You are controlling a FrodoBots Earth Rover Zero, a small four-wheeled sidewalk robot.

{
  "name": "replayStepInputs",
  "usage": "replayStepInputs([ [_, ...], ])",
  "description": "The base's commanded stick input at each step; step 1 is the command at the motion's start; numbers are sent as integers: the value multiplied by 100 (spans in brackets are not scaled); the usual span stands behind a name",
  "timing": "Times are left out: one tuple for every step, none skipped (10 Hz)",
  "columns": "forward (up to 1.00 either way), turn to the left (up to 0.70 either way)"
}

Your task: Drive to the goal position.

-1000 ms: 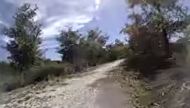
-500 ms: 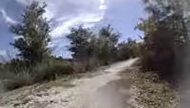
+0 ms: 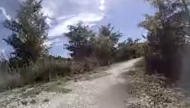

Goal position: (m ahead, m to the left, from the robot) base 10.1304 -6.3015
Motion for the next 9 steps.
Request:
replayStepInputs([
  [70,0],
  [70,0],
  [70,0],
  [70,0],
  [70,0],
  [70,0],
  [70,0],
  [70,0],
  [70,0],
])
